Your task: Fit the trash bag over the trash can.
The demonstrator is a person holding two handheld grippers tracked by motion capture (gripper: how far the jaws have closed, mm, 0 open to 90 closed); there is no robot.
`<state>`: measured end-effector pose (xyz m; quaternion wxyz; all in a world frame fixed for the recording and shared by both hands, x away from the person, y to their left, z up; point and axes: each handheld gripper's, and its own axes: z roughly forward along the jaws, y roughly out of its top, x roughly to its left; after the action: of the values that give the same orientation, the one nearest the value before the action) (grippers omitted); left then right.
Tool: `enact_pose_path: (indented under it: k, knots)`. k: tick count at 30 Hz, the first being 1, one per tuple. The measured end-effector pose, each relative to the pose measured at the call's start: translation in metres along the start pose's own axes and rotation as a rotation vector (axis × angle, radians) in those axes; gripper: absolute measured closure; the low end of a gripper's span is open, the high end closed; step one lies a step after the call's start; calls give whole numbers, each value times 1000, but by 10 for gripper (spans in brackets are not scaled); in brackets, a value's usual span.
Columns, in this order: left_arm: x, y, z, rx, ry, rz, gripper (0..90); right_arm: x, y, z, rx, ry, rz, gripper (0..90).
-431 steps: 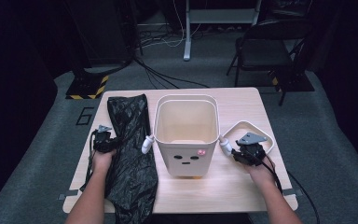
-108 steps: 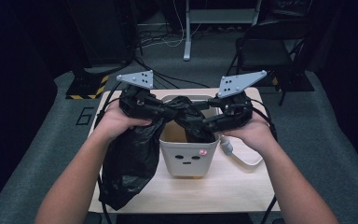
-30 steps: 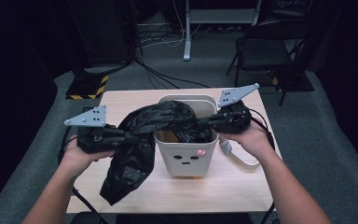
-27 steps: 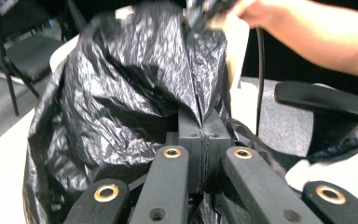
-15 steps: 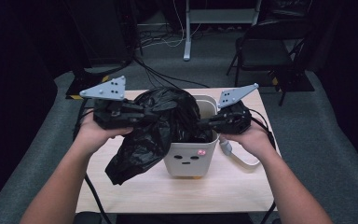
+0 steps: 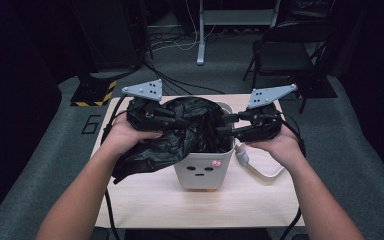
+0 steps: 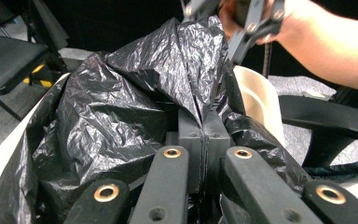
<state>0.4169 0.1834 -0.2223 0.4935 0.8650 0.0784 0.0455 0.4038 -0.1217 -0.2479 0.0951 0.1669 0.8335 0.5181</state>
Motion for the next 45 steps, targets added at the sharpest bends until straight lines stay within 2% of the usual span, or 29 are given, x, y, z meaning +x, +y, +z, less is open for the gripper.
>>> enact_pose_path:
  k: [4, 11, 14, 15, 16, 19, 20, 21, 22, 23, 24, 27, 28, 29, 32, 36, 42, 44, 45]
  knots:
    - [-1, 1, 6, 20, -8, 5, 889, 7, 12, -4, -41, -1, -19, 473]
    - [-2, 2, 12, 34, -16, 9, 888, 12, 29, 0, -57, 12, -53, 471]
    - [-2, 1, 14, 44, -16, 10, 887, 13, 35, 7, -35, 20, -75, 596]
    - [-2, 1, 15, 45, -16, 10, 887, 13, 35, 7, -35, 20, -75, 596]
    - [-2, 0, 15, 46, -22, 11, 880, 14, 35, 9, -17, 16, -84, 714]
    - [-3, -1, 13, 36, -15, 7, 827, 13, 32, 10, -3, 21, -81, 785]
    - [-4, -2, 10, 22, 4, -3, 710, 11, 28, 13, 18, 21, -79, 844]
    - [-4, -2, 10, 22, 4, -3, 677, 11, 28, 13, 18, 21, -79, 844]
    - [-5, -2, 3, 10, 31, -2, 637, 10, 22, 15, 40, 22, -74, 861]
    - [-5, -2, 3, 10, 31, -2, 608, 10, 22, 15, 40, 22, -74, 861]
    - [-7, -3, -5, 2, 59, -6, 569, 8, 17, 15, 49, 24, -64, 867]
    - [-8, -4, -15, -2, 80, -8, 523, 6, 11, 15, 60, 22, -55, 871]
    - [-10, -6, -24, -7, 103, -13, 506, 6, 8, 15, 64, 23, -50, 872]
    - [-10, -6, -24, -7, 103, -13, 494, 6, 8, 15, 64, 23, -50, 872]
    - [-14, -13, -41, -18, 130, -27, 468, 5, 3, 15, 75, 24, -41, 873]
    - [-17, -21, -47, 2, 123, -40, 448, 4, 1, 16, 88, 26, -38, 873]
    - [-22, -42, -42, 49, 118, -56, 395, 4, -4, 22, 134, 39, -25, 874]
    - [-21, -44, -41, 53, 112, -58, 413, 4, -5, 24, 145, 40, -29, 874]
    - [-21, -46, -41, 56, 105, -61, 453, 4, -5, 24, 148, 41, -28, 873]
